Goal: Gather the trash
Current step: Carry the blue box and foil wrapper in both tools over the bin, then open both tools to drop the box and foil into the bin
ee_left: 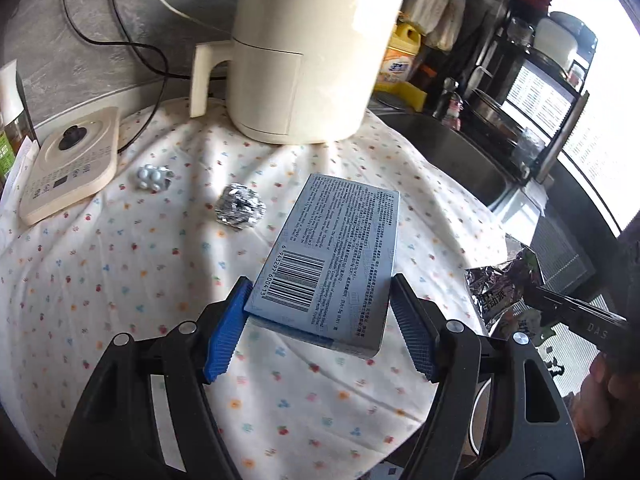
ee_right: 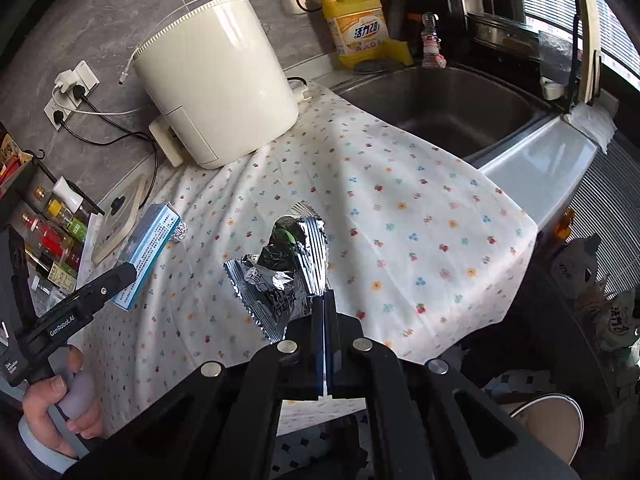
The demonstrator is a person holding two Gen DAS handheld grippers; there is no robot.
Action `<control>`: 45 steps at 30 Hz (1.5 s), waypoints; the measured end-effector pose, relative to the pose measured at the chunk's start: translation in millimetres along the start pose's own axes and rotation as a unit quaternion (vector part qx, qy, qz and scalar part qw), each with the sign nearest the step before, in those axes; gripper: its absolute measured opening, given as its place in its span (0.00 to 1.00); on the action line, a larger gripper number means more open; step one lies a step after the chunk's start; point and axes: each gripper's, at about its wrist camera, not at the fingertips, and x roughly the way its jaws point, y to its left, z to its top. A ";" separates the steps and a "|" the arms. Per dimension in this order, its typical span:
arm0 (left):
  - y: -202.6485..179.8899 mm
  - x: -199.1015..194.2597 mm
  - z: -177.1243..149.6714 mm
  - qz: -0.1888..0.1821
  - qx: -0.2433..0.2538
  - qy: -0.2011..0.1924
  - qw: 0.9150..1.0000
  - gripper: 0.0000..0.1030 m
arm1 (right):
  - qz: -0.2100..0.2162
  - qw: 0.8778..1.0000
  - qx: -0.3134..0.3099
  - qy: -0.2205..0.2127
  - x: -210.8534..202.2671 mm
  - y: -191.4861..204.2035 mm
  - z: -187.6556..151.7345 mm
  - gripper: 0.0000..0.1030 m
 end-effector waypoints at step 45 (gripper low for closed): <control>-356.9 83.4 -183.2 -0.225 0.212 0.200 0.930 0.76 | -0.193 0.943 0.272 -0.002 -162.9 -304.4 -224.1 0.46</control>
